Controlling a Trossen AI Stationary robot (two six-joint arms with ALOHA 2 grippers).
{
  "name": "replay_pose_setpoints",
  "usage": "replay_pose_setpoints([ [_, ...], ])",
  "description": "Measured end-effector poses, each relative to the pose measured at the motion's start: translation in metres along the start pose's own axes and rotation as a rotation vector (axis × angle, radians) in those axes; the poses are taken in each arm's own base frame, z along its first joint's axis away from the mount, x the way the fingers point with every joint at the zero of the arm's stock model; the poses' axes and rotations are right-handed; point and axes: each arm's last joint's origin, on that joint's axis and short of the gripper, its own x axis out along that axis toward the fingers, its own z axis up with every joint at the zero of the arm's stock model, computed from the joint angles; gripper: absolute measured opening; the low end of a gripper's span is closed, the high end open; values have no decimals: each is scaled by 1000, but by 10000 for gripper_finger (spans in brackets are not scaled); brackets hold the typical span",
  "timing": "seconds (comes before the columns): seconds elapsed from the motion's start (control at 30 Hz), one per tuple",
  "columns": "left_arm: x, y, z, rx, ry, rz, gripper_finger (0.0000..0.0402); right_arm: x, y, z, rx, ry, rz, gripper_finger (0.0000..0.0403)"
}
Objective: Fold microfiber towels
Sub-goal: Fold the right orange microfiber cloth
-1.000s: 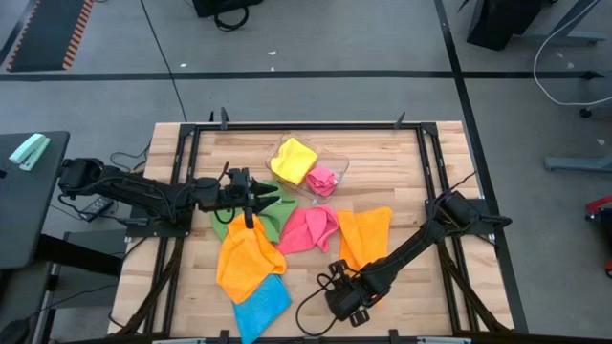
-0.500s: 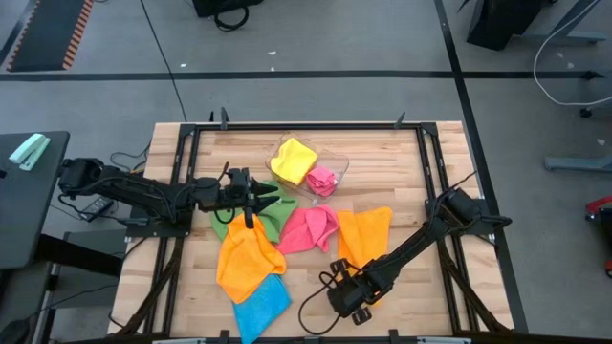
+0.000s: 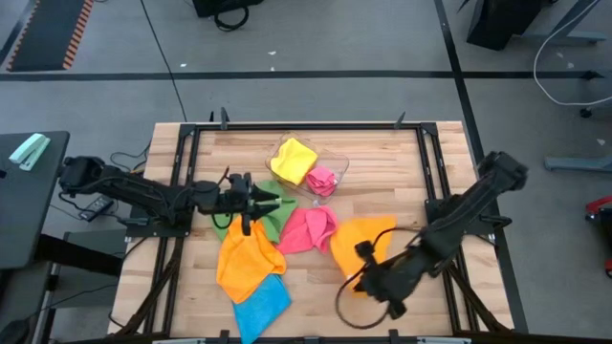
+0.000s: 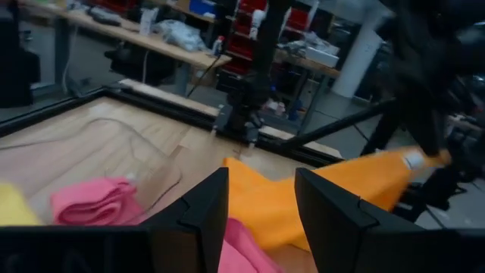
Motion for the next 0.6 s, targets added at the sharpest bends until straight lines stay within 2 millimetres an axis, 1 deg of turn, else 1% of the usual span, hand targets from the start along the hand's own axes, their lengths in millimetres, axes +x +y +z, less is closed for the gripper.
replay_pose_setpoints([
  [0.1, 2, -7, -1, 44, -13, -29, 162, -33, -2, 1, -7, -66, -29, 3],
  [0.17, 7, -12, -2, 76, 3, -42, 163, -47, -4, 0, -20, -85, -41, 3],
  [0.23, 18, -19, 1, 101, 2, -55, 166, -59, -8, -2, -31, -96, -54, 3],
  [0.33, 39, -26, 1, 165, 29, -51, 172, -75, -15, -3, -20, -120, -73, 3],
  [0.5, 80, -39, 3, 222, 36, -49, 178, -85, -23, -8, -16, -95, -92, 3],
  [0.6, 103, -45, 1, 246, 47, -48, 182, -85, -24, -10, -19, -79, -98, 3],
])
